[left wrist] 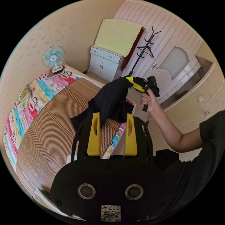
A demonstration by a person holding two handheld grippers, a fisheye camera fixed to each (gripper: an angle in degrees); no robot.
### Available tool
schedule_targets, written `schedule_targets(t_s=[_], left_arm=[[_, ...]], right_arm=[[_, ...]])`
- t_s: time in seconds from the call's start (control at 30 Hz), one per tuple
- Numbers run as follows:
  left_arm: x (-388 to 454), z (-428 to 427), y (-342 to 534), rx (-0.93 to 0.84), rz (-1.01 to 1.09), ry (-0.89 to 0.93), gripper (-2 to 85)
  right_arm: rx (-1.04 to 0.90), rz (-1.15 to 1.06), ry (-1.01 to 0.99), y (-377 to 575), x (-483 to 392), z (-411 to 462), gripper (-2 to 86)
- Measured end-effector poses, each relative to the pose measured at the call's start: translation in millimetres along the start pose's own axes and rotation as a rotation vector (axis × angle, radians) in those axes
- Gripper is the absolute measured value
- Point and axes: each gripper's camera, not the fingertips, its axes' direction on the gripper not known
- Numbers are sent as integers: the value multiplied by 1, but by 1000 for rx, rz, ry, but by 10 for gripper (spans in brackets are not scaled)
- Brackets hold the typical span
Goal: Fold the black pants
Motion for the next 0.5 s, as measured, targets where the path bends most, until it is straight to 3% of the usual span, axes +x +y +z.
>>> schedule_targets(t_s=[0.1, 0.23, 0.33, 0.43, 0.5], left_arm=[[26, 5, -17, 44, 35, -156, 147], [49, -29, -9, 208, 46, -207, 24], [48, -77, -2, 348, -43, -77, 5], [45, -123, 1, 456, -132, 31, -1], [53, -152, 3, 521, -142, 28, -2]], right_arm=[[-62, -87, -86, 3, -51, 33, 18], [-76, -212, -109, 14, -103, 44, 19], [-67, -401, -166, 27, -148, 24, 21], [-35, -537, -12, 62, -189, -3, 27], [-103, -597, 213, 106, -208, -1, 52]])
